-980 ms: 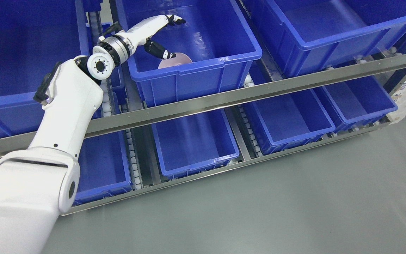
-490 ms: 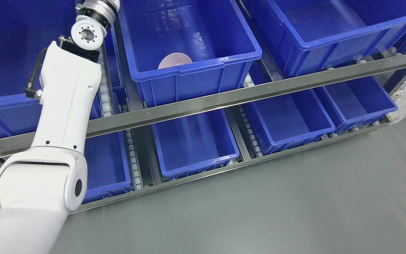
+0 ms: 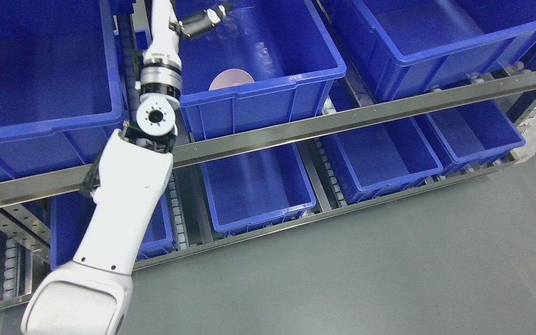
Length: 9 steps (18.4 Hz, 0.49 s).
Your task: Stack pink IKEA bowls on left shelf middle
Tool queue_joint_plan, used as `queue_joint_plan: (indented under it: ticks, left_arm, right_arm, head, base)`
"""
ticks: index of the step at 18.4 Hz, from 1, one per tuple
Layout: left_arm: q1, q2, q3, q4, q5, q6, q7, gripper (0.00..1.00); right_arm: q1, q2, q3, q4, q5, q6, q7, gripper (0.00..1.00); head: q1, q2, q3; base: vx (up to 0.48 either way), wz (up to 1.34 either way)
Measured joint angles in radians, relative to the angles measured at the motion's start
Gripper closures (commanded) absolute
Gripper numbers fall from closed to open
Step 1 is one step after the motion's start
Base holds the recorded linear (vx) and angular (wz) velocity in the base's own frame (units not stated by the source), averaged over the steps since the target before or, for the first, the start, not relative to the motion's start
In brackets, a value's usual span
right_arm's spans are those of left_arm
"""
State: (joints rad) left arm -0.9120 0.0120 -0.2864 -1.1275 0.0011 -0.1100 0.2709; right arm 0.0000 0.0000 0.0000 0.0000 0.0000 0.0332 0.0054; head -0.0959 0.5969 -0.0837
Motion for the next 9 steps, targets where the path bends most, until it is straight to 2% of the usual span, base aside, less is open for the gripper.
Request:
queue_joint_plan:
  ticks: [2, 9]
  left_arm:
    - [0.053, -0.002, -0.067, -0.071, 0.042, -0.006, 0.002, 0.02]
    - [0.225, -0.007, -0.286, -0.267, 0.112, -0.092, -0.127, 0.02]
  right_arm:
    - [0.0, 0.0, 0.0, 0.0, 0.0, 0.001, 0.0, 0.0]
    - [0.0, 0.0, 0.0, 0.0, 0.041, 0.002, 0.0, 0.0]
  head:
    - [0.0, 0.0, 0.0]
    - [0.0, 0.0, 0.0]
  base:
    - [0.0, 0.0]
    - [0.0, 0.0]
